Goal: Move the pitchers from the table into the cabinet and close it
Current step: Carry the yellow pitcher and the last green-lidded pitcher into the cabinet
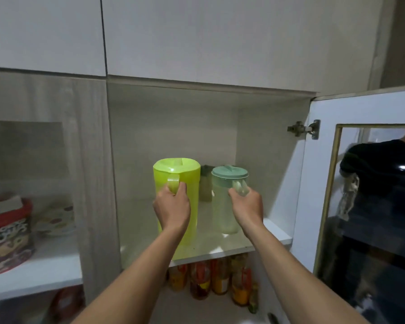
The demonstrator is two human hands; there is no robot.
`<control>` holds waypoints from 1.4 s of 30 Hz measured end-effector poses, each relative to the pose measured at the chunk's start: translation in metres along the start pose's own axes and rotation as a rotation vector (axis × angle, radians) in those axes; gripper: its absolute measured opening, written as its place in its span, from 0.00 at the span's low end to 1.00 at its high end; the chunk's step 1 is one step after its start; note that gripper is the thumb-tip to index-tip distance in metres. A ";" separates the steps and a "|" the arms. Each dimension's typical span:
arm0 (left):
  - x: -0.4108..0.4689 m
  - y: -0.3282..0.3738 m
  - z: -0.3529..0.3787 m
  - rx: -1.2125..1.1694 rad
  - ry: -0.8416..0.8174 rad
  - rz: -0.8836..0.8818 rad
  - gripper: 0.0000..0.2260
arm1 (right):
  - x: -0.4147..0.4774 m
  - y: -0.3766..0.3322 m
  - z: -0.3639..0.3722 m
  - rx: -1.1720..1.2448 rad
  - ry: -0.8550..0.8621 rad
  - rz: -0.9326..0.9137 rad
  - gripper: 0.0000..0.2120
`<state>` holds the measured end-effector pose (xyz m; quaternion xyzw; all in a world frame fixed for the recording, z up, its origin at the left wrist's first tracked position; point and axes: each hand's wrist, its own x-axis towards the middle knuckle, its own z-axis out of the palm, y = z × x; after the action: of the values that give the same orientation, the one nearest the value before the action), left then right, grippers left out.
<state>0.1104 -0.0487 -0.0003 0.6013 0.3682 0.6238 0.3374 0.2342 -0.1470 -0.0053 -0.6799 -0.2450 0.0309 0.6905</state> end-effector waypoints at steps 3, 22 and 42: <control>0.015 -0.014 0.019 0.011 -0.007 -0.008 0.17 | 0.024 0.011 0.015 -0.012 0.001 0.009 0.04; 0.096 -0.118 0.154 0.118 0.045 -0.141 0.20 | 0.174 0.125 0.116 -0.059 -0.143 0.091 0.05; 0.121 -0.132 0.179 0.411 -0.050 -0.152 0.30 | 0.207 0.140 0.135 -0.322 -0.270 0.054 0.24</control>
<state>0.2799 0.1316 -0.0523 0.6432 0.5234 0.4932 0.2630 0.4054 0.0663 -0.0835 -0.7776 -0.3188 0.1008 0.5325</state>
